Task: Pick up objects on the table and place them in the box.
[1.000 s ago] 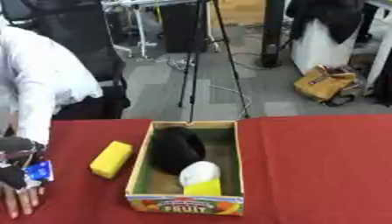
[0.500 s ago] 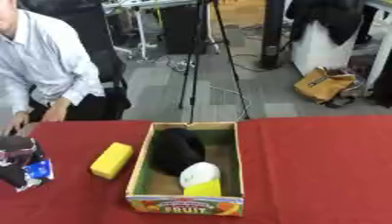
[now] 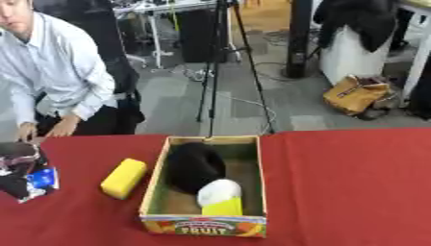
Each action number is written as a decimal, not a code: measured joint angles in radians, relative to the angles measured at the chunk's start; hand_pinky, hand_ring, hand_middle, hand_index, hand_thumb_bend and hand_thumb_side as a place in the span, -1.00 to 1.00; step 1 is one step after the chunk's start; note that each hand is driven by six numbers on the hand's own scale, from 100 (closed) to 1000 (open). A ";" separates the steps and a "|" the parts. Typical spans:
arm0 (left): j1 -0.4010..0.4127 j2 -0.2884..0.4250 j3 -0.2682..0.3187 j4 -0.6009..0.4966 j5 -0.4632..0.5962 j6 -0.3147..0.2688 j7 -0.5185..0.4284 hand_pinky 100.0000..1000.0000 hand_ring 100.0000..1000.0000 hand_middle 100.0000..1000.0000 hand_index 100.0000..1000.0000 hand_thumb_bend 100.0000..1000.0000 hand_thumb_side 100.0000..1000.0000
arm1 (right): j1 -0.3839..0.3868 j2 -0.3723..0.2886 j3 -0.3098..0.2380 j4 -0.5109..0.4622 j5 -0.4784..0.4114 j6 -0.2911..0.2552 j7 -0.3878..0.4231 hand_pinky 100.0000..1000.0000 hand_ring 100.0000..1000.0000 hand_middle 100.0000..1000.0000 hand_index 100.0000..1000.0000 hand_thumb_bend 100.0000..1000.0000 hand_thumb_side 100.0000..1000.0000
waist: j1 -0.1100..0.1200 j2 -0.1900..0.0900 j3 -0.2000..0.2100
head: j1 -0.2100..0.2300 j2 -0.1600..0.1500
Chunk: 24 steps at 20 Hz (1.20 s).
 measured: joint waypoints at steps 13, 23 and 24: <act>-0.012 -0.018 0.015 -0.016 0.213 0.036 0.040 -0.64 -0.45 -0.37 -0.04 -1.00 -0.14 | 0.005 0.008 0.000 0.000 0.000 0.000 0.000 0.59 0.50 0.17 0.19 -1.00 1.00 | 0.009 -0.019 0.000 | -0.010 0.007; -0.037 -0.048 0.016 -0.033 0.393 0.067 0.070 -0.74 -0.51 -0.44 -0.10 -1.00 -0.11 | 0.008 0.014 0.001 0.000 0.000 0.001 -0.001 0.59 0.50 0.16 0.19 -1.00 1.00 | 0.016 -0.032 -0.003 | -0.013 0.014; -0.043 -0.053 0.016 -0.035 0.410 0.071 0.074 -0.74 -0.51 -0.44 -0.10 -1.00 -0.12 | 0.008 0.016 0.001 0.000 0.000 0.001 -0.001 0.59 0.50 0.16 0.19 -1.00 1.00 | 0.017 -0.032 -0.004 | -0.013 0.014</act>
